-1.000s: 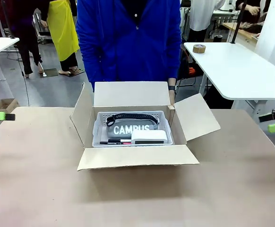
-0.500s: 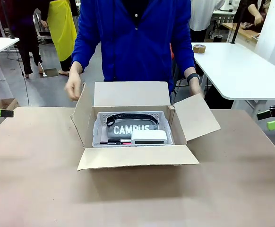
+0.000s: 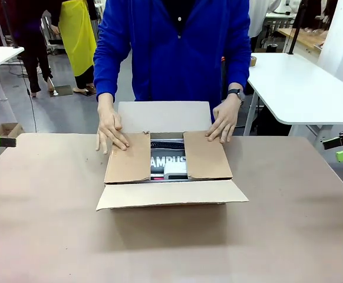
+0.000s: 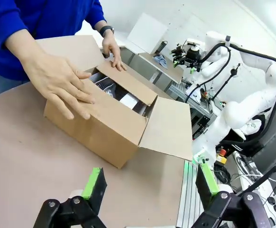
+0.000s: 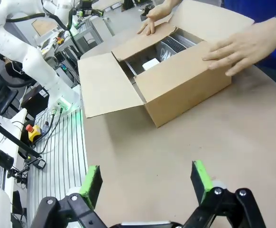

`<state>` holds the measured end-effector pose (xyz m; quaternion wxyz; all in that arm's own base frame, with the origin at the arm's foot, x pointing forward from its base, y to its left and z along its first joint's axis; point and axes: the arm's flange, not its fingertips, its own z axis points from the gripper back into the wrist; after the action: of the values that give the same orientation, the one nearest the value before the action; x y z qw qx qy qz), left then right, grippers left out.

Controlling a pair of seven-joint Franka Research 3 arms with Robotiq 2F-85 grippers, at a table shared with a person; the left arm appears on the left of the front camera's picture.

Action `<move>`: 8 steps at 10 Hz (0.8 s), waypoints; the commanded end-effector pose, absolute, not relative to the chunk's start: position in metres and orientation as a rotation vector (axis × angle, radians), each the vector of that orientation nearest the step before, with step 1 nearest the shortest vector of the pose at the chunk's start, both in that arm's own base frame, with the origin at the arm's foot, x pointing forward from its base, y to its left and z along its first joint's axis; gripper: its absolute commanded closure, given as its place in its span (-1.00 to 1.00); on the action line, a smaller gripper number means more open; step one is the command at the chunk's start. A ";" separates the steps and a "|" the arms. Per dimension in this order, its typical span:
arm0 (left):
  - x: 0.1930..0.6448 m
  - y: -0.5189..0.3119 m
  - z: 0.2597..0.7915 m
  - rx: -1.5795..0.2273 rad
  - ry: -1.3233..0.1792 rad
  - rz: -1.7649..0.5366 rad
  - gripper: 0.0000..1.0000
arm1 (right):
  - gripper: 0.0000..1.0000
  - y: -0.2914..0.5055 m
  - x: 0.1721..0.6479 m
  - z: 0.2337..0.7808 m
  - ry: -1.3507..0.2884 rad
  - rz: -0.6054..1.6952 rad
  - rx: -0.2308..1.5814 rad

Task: Pack the gift set into the box.
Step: Press and hold the closed box until the human finishes sealing it.

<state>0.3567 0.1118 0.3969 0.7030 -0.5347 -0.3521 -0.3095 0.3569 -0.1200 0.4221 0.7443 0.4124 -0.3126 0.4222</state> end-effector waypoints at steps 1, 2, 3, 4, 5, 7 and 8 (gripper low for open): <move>0.353 0.112 0.397 -1.189 -0.782 -0.699 -1.00 | -1.00 -0.117 0.359 0.427 -0.695 0.903 0.920; 0.353 0.112 0.397 -1.189 -0.782 -0.699 -1.00 | -1.00 -0.117 0.359 0.427 -0.695 0.903 0.920; 0.353 0.112 0.397 -1.189 -0.782 -0.699 -1.00 | -1.00 -0.117 0.359 0.427 -0.695 0.903 0.920; 0.353 0.112 0.397 -1.189 -0.782 -0.699 -1.00 | -1.00 -0.117 0.359 0.427 -0.695 0.903 0.920; 0.353 0.112 0.397 -1.189 -0.782 -0.699 -1.00 | -1.00 -0.117 0.359 0.427 -0.695 0.903 0.920; 0.353 0.112 0.397 -1.189 -0.782 -0.699 -1.00 | -1.00 -0.117 0.359 0.427 -0.695 0.903 0.920; 0.353 0.112 0.397 -1.189 -0.782 -0.699 -1.00 | -1.00 -0.117 0.359 0.427 -0.695 0.903 0.920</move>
<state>0.3567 0.1118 0.3969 0.7031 -0.5347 -0.3520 -0.3096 0.3571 -0.1194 0.4222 0.7441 0.4125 -0.3120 0.4229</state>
